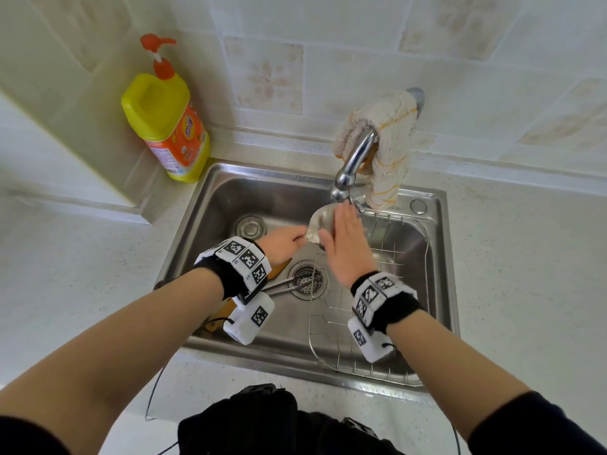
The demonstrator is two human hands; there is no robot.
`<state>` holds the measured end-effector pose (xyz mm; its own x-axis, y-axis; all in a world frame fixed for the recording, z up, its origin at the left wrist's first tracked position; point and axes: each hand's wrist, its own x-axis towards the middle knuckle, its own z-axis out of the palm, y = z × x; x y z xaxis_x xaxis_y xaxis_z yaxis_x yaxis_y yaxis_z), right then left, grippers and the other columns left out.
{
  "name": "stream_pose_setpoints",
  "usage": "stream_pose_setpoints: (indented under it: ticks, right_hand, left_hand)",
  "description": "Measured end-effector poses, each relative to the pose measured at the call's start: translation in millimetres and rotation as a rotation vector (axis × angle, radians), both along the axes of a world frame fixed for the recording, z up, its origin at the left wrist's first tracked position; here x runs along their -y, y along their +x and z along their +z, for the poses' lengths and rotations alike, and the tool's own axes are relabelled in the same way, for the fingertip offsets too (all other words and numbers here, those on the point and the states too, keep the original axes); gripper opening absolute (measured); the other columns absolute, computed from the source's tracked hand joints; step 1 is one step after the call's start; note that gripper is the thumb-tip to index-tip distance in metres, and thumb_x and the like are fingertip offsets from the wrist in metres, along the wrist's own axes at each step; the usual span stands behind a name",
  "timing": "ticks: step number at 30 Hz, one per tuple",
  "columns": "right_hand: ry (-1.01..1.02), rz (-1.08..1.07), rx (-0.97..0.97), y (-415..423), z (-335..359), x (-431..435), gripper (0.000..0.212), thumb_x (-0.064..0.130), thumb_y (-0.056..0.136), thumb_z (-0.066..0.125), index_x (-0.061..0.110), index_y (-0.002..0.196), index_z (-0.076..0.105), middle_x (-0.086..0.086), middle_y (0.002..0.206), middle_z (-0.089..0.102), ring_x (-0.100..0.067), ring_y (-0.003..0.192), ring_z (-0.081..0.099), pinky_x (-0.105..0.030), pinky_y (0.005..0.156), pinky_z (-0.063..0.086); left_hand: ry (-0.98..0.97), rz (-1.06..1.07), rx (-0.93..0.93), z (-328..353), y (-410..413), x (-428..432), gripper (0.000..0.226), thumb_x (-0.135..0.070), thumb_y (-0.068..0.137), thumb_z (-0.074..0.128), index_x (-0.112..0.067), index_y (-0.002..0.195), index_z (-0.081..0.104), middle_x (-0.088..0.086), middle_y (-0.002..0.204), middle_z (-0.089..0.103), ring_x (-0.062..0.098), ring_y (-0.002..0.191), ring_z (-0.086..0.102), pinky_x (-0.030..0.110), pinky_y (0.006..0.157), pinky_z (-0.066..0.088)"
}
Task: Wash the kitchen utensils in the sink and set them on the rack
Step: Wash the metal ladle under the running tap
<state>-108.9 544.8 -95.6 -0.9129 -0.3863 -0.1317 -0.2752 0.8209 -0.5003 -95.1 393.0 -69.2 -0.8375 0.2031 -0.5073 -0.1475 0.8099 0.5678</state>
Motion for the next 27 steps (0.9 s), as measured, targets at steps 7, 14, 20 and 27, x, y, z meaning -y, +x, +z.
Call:
stream_pose_setpoints:
  ticks: [7,14,20,27]
  right_hand:
    - [-0.072,-0.110,-0.009,-14,-3,-7,0.054,0.034,0.097,0.024,0.007,0.143,0.026,-0.007,0.150,0.025,-0.023,0.139,0.024,-0.041,0.116,0.024]
    - [0.052,0.071,-0.110,-8,-13,-8,0.061,0.039,0.096,0.009,0.009,0.149,0.012,-0.002,0.156,0.008,-0.017,0.145,0.001,-0.034,0.120,0.003]
    - [-0.053,0.326,-0.128,23,1,-4,0.054,0.033,0.097,0.023,0.008,0.144,0.030,-0.007,0.152,0.028,-0.017,0.142,0.022,-0.037,0.118,0.019]
    - [0.122,-0.238,0.026,-33,4,-34,0.046,0.021,0.097,0.040,0.015,0.141,0.027,-0.013,0.124,0.053,-0.029,0.110,0.056,-0.043,0.093,0.048]
  left_hand:
    - [-0.002,-0.042,0.002,-1,-6,7,0.024,-0.018,0.099,0.036,-0.002,0.105,0.053,0.009,0.095,0.055,0.021,0.092,0.051,0.025,0.079,0.035]
    - [0.030,-0.047,0.001,5,-1,5,0.027,-0.019,0.099,0.036,-0.001,0.109,0.055,0.012,0.101,0.058,0.029,0.101,0.055,0.035,0.091,0.041]
    - [0.023,-0.018,-0.005,4,1,5,0.026,-0.017,0.099,0.037,-0.003,0.110,0.056,0.009,0.105,0.058,0.020,0.100,0.052,0.027,0.088,0.038]
    - [0.048,0.013,0.024,9,6,-2,0.014,-0.013,0.098,0.038,-0.011,0.087,0.047,-0.004,0.074,0.044,0.014,0.083,0.042,0.025,0.062,0.028]
